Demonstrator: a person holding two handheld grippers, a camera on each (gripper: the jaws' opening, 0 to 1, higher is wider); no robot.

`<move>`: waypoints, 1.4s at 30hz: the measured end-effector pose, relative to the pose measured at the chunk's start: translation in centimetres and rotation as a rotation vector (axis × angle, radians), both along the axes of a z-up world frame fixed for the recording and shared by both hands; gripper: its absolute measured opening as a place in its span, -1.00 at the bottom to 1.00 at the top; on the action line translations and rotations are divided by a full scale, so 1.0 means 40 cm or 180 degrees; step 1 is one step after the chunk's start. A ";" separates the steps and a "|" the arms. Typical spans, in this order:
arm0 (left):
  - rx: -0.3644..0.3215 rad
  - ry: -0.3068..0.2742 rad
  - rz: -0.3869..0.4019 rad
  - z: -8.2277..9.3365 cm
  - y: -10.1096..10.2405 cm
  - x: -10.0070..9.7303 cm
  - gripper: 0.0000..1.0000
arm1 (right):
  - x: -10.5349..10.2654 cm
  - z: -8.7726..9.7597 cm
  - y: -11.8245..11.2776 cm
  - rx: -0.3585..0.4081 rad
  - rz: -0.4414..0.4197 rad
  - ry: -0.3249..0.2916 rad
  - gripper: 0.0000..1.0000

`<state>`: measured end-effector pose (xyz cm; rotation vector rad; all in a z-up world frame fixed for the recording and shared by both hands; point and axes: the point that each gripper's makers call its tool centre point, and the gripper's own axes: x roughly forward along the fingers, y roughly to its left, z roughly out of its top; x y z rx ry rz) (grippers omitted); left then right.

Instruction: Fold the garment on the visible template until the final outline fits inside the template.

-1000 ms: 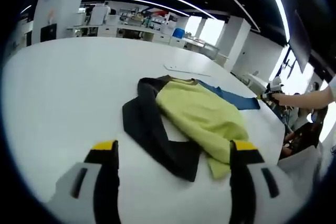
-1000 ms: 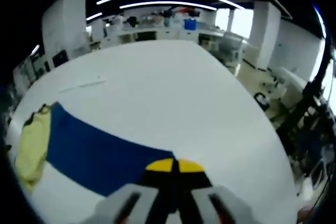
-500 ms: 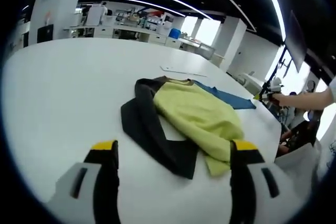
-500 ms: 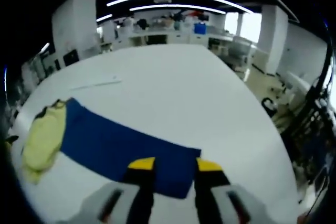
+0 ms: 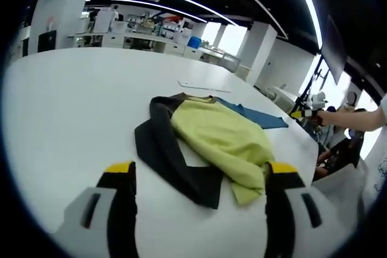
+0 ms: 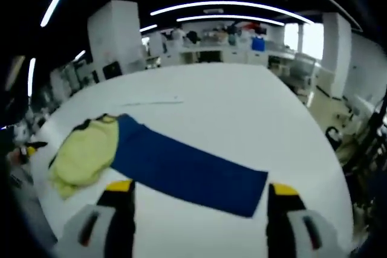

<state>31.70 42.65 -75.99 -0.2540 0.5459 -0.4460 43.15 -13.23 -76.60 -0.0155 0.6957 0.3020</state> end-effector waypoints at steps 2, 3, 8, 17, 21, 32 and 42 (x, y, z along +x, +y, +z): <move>-0.0020 -0.0012 -0.0013 0.003 -0.002 -0.003 0.70 | -0.035 0.018 0.032 -0.0040 0.0067 -0.0031 0.99; -0.0027 -0.0016 -0.0016 0.004 -0.002 -0.004 0.70 | -0.035 0.014 0.022 -0.0076 0.0085 -0.0007 0.99; -0.0036 -0.0036 -0.0076 0.008 -0.008 -0.013 0.69 | -0.068 0.017 0.027 -0.0218 0.0204 0.0041 0.99; -0.0060 -0.0002 -0.0181 -0.004 -0.020 -0.039 0.67 | -0.092 0.047 0.053 -0.0273 0.0374 -0.0054 0.99; 0.0011 0.0025 -0.0243 -0.027 -0.031 -0.052 0.58 | -0.108 0.070 0.074 -0.0269 0.0447 -0.0118 0.99; 0.0047 0.0222 -0.0252 -0.105 -0.074 -0.069 0.20 | -0.165 0.131 0.176 -0.0095 0.0588 -0.0398 0.99; 0.0008 0.0423 -0.0141 -0.160 -0.068 -0.083 -0.17 | -0.228 0.158 0.237 0.0062 0.0653 -0.0512 0.99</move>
